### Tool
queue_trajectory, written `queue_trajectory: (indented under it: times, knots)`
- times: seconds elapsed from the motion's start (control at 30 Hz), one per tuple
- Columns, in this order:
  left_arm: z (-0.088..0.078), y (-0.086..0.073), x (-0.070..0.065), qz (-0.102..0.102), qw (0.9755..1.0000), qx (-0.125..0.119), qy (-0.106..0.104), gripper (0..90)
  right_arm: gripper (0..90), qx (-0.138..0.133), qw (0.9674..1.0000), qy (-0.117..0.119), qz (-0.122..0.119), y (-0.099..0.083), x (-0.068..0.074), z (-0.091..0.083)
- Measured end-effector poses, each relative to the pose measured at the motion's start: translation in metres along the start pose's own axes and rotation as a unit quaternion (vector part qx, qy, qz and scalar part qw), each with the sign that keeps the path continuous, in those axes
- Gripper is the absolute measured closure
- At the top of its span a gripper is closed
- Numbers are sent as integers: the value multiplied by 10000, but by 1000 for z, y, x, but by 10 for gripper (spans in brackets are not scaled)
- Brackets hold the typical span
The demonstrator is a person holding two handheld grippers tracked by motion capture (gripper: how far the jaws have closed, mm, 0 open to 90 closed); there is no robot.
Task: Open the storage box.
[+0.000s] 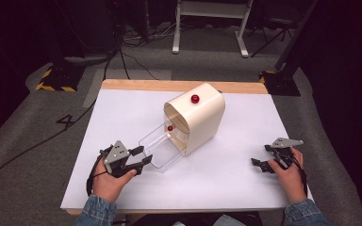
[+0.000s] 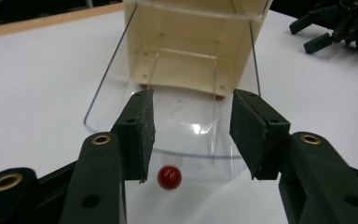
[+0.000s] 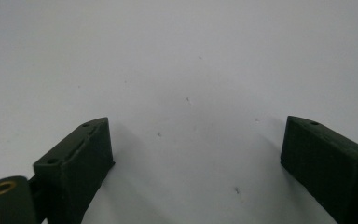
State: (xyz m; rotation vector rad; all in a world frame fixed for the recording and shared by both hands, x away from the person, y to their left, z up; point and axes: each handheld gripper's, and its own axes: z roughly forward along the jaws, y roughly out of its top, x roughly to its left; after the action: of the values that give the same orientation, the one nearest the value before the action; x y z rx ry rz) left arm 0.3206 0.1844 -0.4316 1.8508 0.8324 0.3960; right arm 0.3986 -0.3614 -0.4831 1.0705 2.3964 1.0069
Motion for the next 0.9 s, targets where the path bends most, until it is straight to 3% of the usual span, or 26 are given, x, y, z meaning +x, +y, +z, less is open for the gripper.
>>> queue_trajectory:
  times: [0.37,0.5,0.57,0.9]
  knots:
    - [12,30,-4,101,9997,-195,61,523,90,-10,10000,-30,-12,0,1,0]
    - [20,46,-6,211,9990,-387,-16,541,90,-9,10000,-36,-13,0,1,0]
    - [24,50,-7,169,9988,-443,-74,542,90,-9,10000,-34,-12,0,1,0]
    - [43,61,-3,203,9982,-497,-280,549,89,-11,10000,-38,-15,0,1,0]
